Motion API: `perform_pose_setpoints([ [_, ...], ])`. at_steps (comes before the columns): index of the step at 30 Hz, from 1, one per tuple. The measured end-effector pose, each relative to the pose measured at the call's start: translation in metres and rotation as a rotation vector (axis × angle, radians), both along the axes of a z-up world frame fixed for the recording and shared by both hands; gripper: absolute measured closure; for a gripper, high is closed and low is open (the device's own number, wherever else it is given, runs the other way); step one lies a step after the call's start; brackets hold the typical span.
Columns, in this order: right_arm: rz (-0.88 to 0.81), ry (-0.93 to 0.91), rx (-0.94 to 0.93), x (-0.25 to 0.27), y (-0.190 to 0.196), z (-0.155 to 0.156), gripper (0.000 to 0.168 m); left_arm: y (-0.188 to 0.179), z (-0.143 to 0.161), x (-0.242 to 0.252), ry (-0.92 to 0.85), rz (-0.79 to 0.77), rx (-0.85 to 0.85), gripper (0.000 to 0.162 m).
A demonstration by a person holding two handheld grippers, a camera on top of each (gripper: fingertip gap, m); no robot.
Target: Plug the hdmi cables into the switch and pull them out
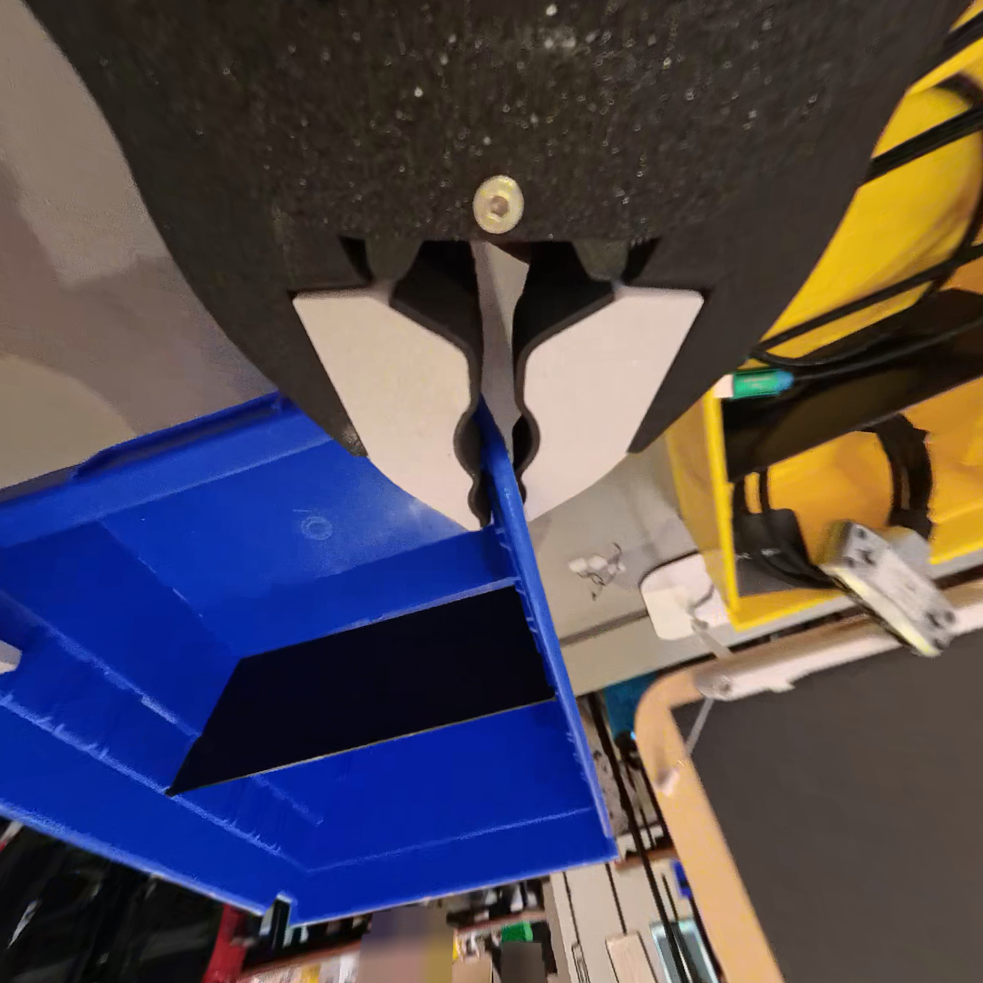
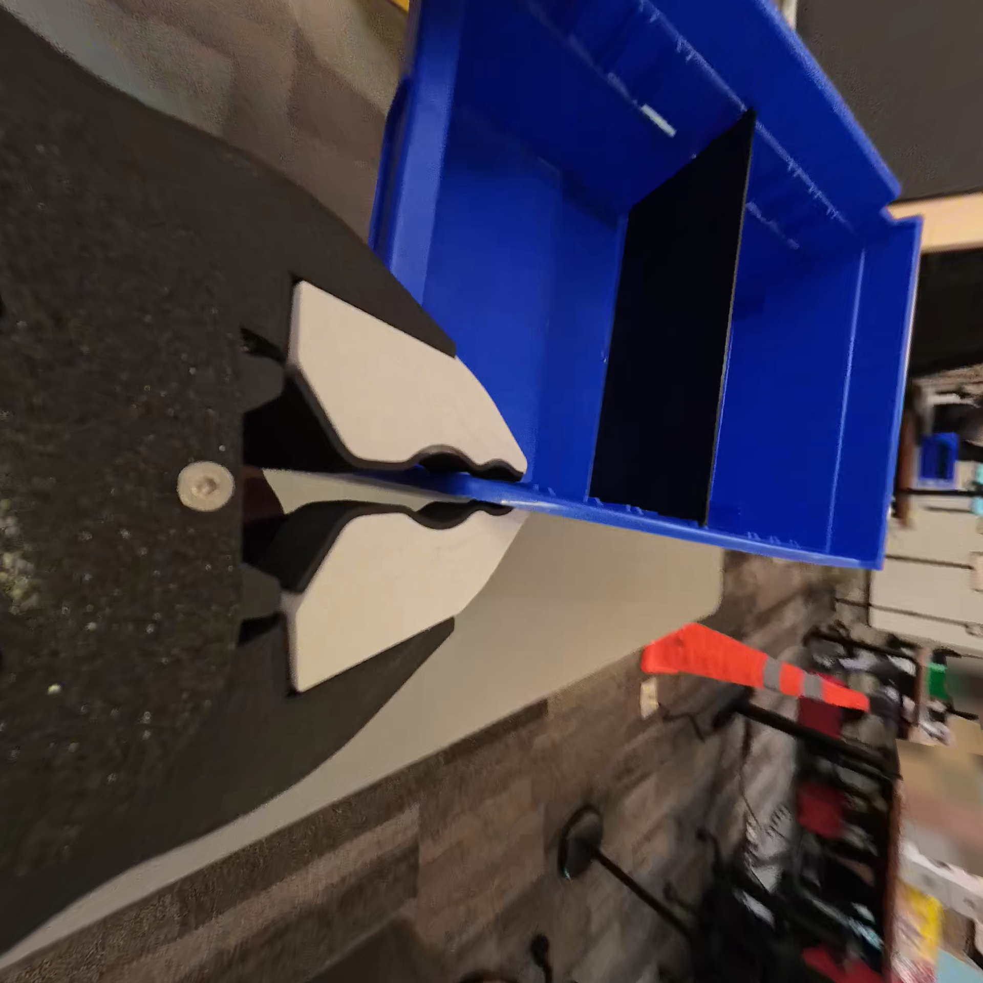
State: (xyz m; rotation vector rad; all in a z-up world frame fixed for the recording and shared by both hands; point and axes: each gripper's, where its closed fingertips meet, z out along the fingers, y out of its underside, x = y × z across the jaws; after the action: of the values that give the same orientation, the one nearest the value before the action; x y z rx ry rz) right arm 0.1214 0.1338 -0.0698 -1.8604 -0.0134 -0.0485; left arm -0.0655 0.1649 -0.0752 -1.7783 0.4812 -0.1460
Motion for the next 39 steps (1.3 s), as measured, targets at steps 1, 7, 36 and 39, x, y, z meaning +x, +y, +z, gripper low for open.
perform_pose_setpoints([
  [1, 0.028, 0.047, -0.031, 0.009, 0.010, -0.015, 0.164, 0.005, -0.011, 0.008, 0.012, 0.008, -0.013, 0.156],
  [7, 0.060, 0.160, -0.134, 0.047, 0.036, -0.068, 0.165, 0.009, -0.050, 0.046, 0.020, -0.006, -0.070, 0.150],
  [36, 0.338, 0.122, -0.054, -0.291, 0.017, -0.047, 0.115, -0.017, -0.063, -0.308, -0.017, 0.263, -0.208, 0.116],
  [39, 0.265, 0.125, -0.232, -0.298, 0.036, -0.082, 0.150, -0.008, -0.075, -0.296, -0.076, 0.158, -0.295, 0.155],
])
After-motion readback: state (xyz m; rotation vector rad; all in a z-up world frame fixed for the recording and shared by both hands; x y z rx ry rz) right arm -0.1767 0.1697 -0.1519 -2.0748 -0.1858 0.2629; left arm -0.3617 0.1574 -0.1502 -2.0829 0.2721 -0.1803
